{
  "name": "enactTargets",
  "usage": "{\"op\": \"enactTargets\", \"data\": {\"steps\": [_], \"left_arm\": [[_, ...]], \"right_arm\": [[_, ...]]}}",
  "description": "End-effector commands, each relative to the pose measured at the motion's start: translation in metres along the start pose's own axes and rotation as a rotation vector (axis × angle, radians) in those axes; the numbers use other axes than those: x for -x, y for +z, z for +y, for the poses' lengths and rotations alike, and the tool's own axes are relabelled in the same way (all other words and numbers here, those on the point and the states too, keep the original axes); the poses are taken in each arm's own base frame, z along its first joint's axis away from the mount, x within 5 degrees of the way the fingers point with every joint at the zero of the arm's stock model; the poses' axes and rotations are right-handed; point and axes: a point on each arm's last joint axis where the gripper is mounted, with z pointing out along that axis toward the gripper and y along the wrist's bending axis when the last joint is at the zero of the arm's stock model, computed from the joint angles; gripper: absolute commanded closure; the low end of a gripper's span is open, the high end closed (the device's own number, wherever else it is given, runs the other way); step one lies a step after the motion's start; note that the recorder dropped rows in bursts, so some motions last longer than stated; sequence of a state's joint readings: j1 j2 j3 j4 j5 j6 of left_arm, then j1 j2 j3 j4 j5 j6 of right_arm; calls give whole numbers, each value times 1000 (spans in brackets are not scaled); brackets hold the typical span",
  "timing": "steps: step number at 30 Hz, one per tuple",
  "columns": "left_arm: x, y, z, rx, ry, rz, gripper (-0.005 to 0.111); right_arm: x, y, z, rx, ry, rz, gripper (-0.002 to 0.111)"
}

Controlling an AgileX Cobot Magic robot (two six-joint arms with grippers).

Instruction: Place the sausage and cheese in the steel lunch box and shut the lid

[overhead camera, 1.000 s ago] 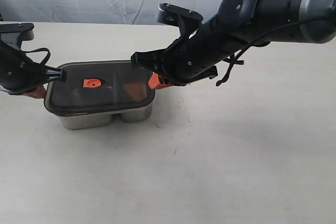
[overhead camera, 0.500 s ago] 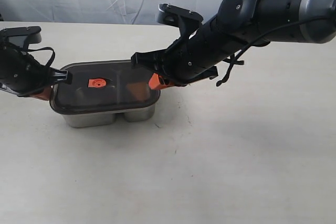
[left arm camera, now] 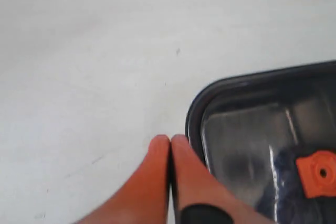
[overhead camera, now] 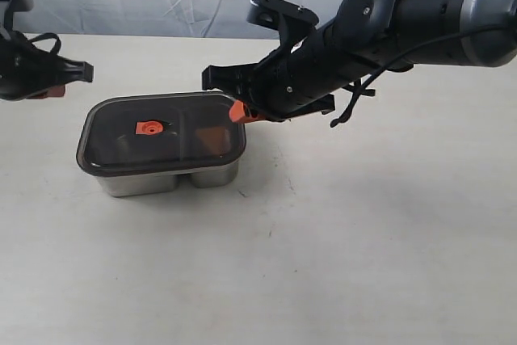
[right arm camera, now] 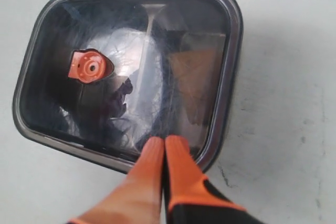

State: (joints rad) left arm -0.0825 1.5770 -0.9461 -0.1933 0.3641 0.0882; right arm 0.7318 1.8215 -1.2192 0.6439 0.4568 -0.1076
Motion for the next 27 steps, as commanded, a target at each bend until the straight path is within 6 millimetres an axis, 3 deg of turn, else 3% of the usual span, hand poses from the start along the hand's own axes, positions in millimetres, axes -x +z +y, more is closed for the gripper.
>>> {"op": "enactTargets", "data": {"steps": [1,12,22,27], "left_arm": [[5,-4,-6,-32,-25,-44,107],[1,-6,-46,-278,114,-43,107],[5,-6,-48,-295,145,-57,107],[3,9,-48,-292,151,-14,107]], "right_arm": [[5,-5,2,2,4,-34,108],[7,-5,0,-11,-18,-57,108],[4,7,-5,-25,-2,-35,108],[0,20,-8,-31,12,-11,108]]}}
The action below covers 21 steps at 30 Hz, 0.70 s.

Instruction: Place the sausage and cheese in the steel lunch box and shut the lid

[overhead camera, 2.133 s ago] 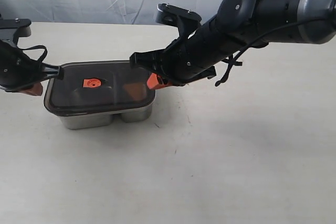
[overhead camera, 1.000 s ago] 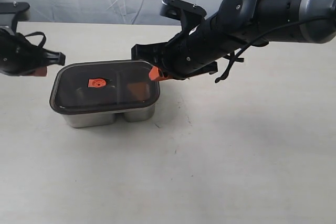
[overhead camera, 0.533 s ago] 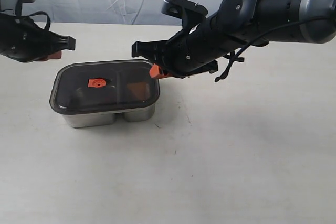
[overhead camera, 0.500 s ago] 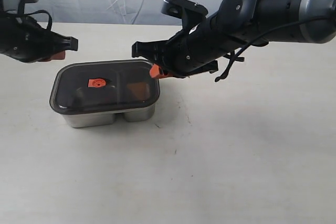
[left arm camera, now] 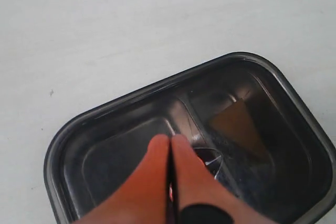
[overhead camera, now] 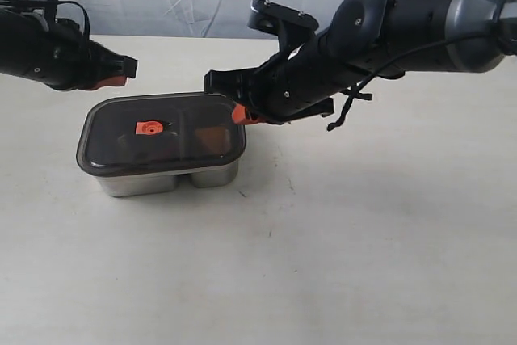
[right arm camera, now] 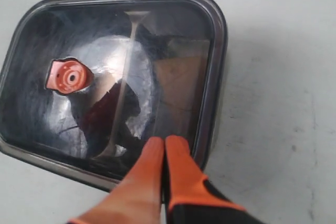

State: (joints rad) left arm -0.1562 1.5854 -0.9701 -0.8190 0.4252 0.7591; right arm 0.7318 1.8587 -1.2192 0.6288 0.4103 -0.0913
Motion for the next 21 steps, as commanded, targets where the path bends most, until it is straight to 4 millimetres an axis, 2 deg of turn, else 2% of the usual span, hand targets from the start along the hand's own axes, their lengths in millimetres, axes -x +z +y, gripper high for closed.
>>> {"op": "enactTargets", "data": {"steps": [1,6,10,21], "left_arm": [[-5,15,3,-8,-5,47,107],[-15,33,9,-3,-19,103,107],[-18,38,11,0,-24,115,107],[-24,48,15,8,-22,149,107]], "right_arm": [[0,10,0,-3,-2,9,108],[6,22,1,1,-9,17,108],[10,29,3,7,-10,32,108],[-4,61,-10,-19,10,143,108]]}}
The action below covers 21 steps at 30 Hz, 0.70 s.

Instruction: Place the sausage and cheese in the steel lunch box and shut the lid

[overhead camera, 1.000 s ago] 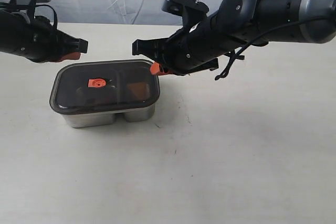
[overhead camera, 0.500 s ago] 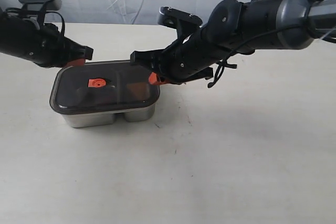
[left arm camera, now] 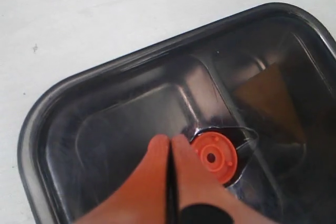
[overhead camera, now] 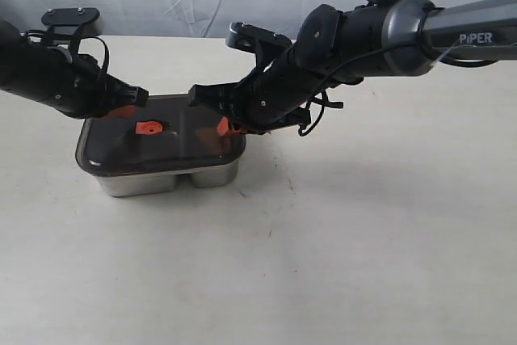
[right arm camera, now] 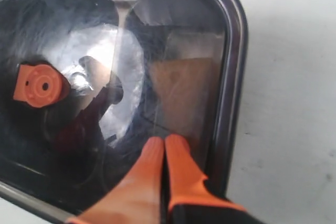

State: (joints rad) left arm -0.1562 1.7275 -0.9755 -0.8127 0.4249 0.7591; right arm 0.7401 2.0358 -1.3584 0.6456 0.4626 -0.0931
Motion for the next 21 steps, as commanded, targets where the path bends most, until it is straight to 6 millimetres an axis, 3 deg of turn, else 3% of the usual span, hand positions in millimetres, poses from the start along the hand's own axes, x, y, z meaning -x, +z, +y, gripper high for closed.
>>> {"op": "enactTargets", "data": {"steps": [1,7,21], "left_arm": [[-4,10,2,5,15,32,107],[-18,34,9,0,-12,114,107],[-33,56,15,-11,-51,192,107]], "right_arm": [[-8,14,-8,-20,-5,61,108],[-8,14,-8,-21,-7,62,108],[-12,18,-11,-26,3,88,108]]}}
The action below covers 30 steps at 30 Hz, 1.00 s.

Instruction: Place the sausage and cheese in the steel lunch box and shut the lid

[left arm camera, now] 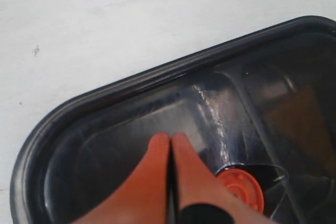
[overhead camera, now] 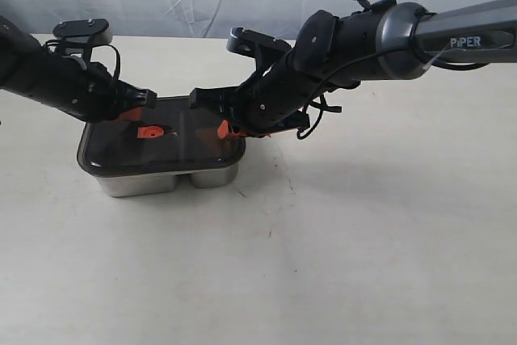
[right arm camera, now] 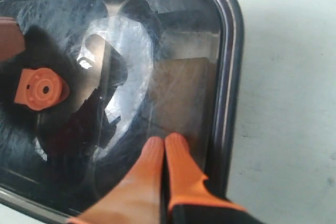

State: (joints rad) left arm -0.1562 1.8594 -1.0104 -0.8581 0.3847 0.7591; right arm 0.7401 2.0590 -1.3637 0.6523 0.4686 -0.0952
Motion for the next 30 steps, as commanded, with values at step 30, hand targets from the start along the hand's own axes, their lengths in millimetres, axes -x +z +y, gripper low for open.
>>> {"op": "enactTargets", "data": {"steps": [30], "left_arm": [[-55,-257,-66,49,242,-766,107]], "right_arm": [[-60,-262,-10,-229,-276,-408,108]]}}
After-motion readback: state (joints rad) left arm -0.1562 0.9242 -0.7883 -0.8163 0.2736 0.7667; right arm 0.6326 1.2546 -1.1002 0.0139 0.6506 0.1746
